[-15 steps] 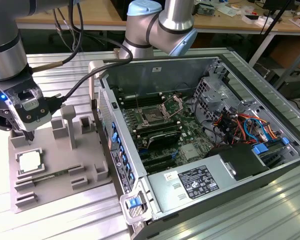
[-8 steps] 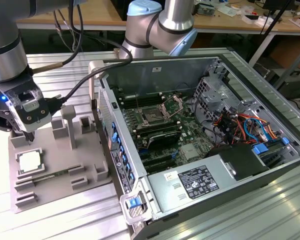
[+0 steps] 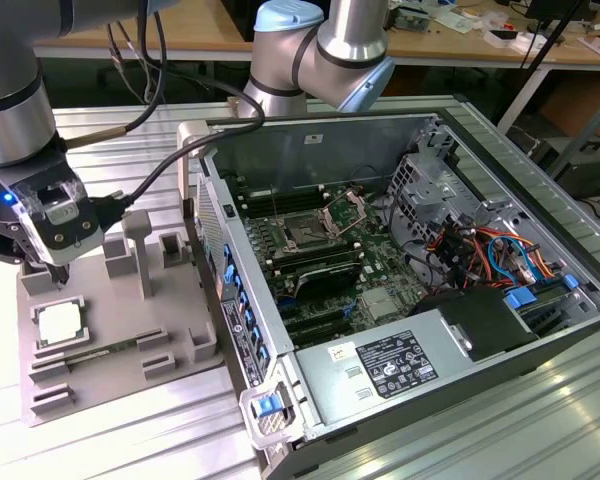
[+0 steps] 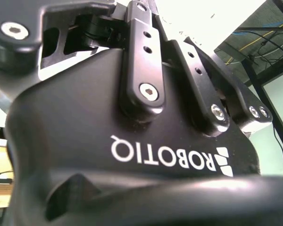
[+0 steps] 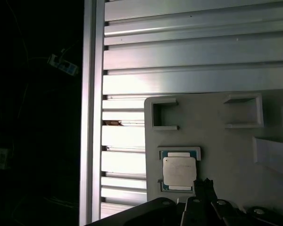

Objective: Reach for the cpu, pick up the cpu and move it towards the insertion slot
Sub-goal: 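Reach for the cpu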

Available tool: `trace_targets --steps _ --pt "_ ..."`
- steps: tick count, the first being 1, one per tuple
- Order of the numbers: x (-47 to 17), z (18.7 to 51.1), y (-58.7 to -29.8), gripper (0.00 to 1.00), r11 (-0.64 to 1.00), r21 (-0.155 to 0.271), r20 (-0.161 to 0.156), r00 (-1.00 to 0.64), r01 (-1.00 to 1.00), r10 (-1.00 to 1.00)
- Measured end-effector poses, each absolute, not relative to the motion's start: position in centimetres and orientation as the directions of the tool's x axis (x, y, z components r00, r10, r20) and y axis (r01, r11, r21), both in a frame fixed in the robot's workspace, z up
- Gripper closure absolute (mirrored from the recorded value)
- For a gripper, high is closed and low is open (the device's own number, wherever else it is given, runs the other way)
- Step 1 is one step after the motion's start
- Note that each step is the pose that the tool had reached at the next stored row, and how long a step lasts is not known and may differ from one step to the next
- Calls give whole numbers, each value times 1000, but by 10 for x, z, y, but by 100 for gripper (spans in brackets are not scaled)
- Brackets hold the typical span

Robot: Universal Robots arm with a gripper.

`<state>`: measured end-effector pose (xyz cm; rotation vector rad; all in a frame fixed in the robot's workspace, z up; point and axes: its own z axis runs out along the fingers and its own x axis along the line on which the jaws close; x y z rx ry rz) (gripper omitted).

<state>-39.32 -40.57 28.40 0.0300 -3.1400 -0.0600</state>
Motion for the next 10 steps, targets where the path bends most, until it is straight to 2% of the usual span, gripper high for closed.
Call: trace_targets --steps 10 --pt "-393 282 -406 89 999 38 1 -1000 -19 -19"
